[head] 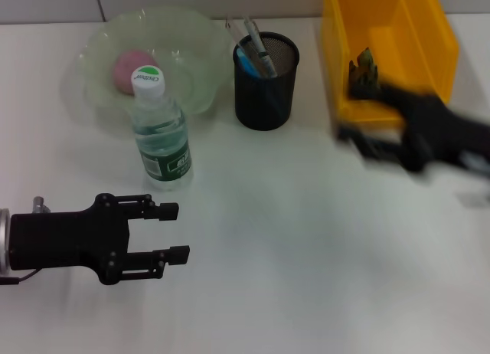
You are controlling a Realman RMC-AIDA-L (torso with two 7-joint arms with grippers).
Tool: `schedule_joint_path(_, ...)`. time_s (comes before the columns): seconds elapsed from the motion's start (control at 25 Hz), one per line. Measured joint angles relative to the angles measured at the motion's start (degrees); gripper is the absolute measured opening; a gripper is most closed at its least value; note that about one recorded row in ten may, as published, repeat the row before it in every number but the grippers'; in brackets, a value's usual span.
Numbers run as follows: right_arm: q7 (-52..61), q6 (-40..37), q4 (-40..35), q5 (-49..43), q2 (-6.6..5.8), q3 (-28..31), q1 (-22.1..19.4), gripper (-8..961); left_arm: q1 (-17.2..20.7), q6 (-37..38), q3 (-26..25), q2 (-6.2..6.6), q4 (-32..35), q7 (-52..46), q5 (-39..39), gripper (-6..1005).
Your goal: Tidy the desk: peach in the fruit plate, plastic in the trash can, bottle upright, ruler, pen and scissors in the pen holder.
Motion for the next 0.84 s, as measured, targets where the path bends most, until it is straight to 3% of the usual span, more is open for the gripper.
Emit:
schedule_joint_path(0.04, -0.98, -7.98, 1.27, -7.79, -0.09, 6.69, -2.01, 710, -0.13, 1.04, -0.16, -0.03, 0.2, -0.39, -0.02, 737)
schedule_joint_path(0.08, -0.98, -7.98, 1.27, -7.79, -0.09, 6.69, -2.01, 743, -0.13, 1.04, -0.16, -0.03, 0.2, -0.39, -0.02, 739)
schedule_joint_path(0.12, -3.44, -13.89, 3.13, -15.62, -0.06, 12.36, -3.26, 776, -0.26, 1.56, -0.16, -0.08, 0.26, -0.65, -0.03, 741)
schedule_joint_path(0.24, -7.05, -18.63, 5.0, -23.73, 0.13, 15.76, -4.0, 776, -0.71, 3.23, -0.01, -0.41, 0.31, -1.36, -0.05, 747)
schedule_joint_path(0.44, -9.41, -19.92, 5.98, -25.92, 0.49, 16.41, -4.64, 776, -1.21, 4.1, 0.2, -1.16, 0.19, -2.06, -0.07, 756)
schedule_joint_path(0.84, -10.36, -18.68, 6.73, -26.53, 0.5, 16.01, -3.47, 776, -1.47, 4.43, 0.31, -1.4, -0.24, -2.58, -0.09, 756)
